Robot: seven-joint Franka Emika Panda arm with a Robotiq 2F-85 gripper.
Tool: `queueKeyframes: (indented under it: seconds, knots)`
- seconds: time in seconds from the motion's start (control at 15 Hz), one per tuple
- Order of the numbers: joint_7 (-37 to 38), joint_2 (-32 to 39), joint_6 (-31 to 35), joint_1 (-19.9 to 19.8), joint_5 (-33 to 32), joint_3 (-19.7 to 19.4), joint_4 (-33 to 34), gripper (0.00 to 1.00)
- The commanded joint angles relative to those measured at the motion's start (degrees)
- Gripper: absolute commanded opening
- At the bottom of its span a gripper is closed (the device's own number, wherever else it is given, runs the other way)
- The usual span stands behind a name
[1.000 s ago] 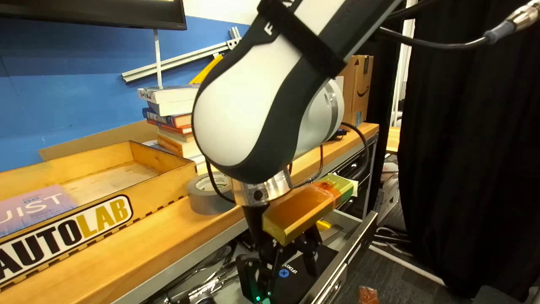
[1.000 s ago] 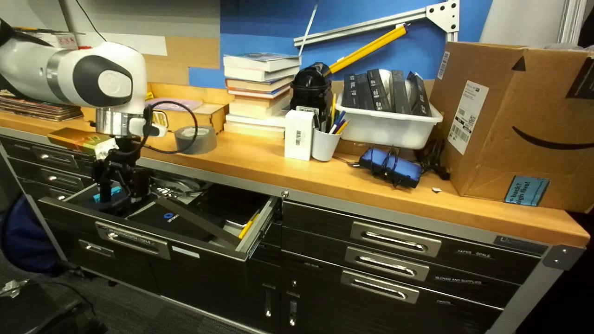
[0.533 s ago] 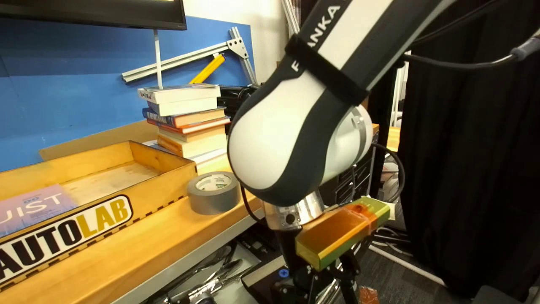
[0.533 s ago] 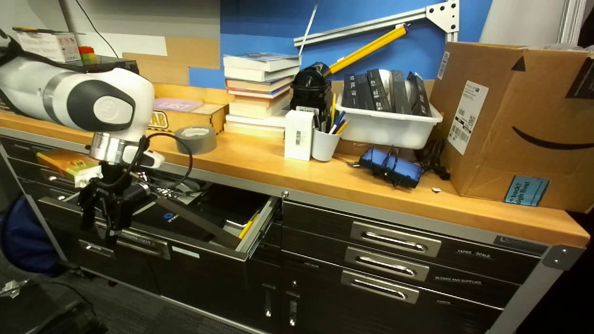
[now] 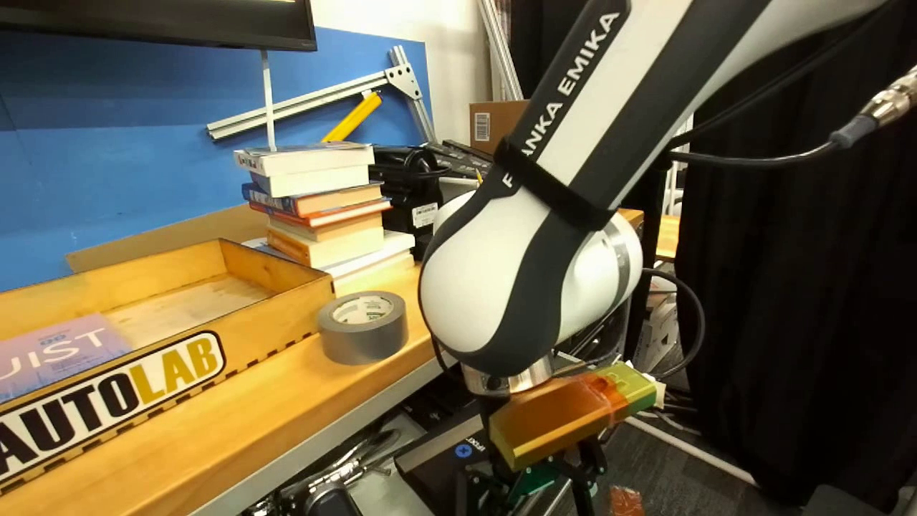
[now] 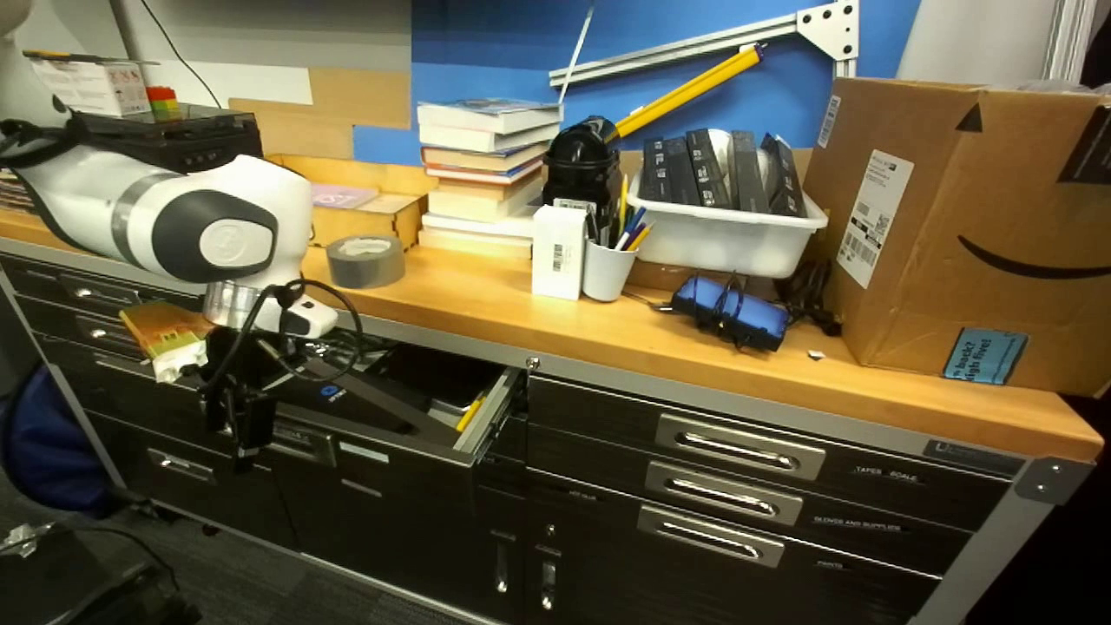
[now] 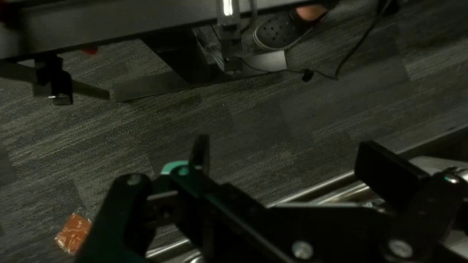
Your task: Put the blue object inside the drawer then close it.
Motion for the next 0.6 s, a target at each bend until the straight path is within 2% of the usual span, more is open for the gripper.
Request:
queueKeyframes:
  seconds: [0.0,0.2,0.4,0.53]
  knots:
    - [8.52,3.61,7.43,0.33,-0.61,-0.82,3.49,1.00]
    - [17.11,6.26,13.13,1.26,-3.98,-1.92,6.80,1.00]
    - [29.99,10.68,16.03,3.78,-13.76,-4.85,12.11,1.00]
    - [38.50,13.24,15.54,6.35,-20.55,-7.31,16.23,1.00]
